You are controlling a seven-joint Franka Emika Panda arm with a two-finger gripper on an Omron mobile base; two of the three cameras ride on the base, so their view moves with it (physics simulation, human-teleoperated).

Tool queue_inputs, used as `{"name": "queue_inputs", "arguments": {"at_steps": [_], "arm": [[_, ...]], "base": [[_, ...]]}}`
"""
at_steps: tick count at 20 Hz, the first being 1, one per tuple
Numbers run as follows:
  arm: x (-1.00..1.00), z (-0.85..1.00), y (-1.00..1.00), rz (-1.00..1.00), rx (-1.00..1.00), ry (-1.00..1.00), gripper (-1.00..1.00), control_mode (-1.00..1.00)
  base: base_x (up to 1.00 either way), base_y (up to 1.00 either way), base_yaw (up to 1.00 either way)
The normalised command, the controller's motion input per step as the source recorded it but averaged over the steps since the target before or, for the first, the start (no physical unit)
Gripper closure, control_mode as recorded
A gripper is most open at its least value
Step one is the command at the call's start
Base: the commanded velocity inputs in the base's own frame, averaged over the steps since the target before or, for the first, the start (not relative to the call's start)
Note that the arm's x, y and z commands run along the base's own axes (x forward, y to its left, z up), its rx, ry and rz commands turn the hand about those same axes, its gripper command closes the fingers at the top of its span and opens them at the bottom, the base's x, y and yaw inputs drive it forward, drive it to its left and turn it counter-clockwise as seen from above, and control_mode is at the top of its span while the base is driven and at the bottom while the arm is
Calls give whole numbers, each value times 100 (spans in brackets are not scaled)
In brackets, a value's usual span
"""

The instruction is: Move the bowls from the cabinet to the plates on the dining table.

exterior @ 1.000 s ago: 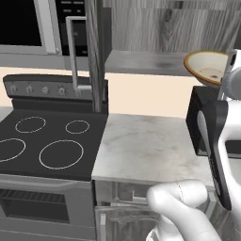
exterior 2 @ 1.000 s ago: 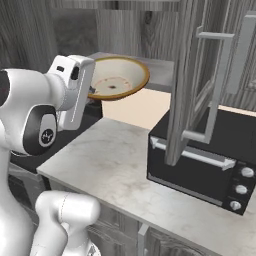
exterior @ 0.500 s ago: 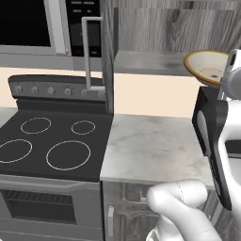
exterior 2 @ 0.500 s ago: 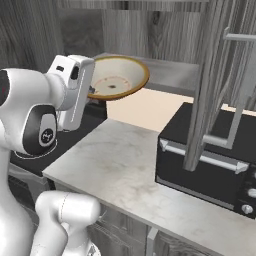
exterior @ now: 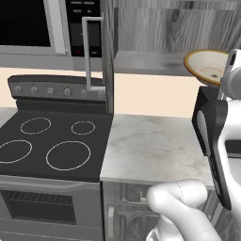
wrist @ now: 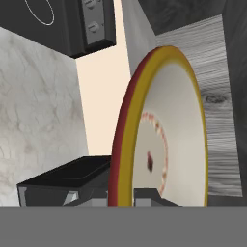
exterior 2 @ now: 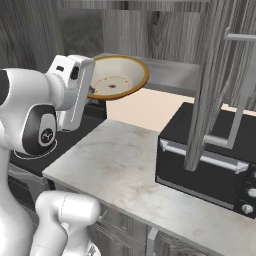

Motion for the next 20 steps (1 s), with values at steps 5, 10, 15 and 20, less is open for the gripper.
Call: {"name": "queue_inputs", "arguments": {"at_steps": [5,10,15,20], "arm": [[0,0,0,0,0,0,100,100],[0,0,0,0,0,0,100,100],[0,0,0,0,0,0,100,100],[0,0,0,0,0,0,100,100]], "base": [[-14,14,0],[-34,25,0],[-45,24,0],[-41,25,0]]}}
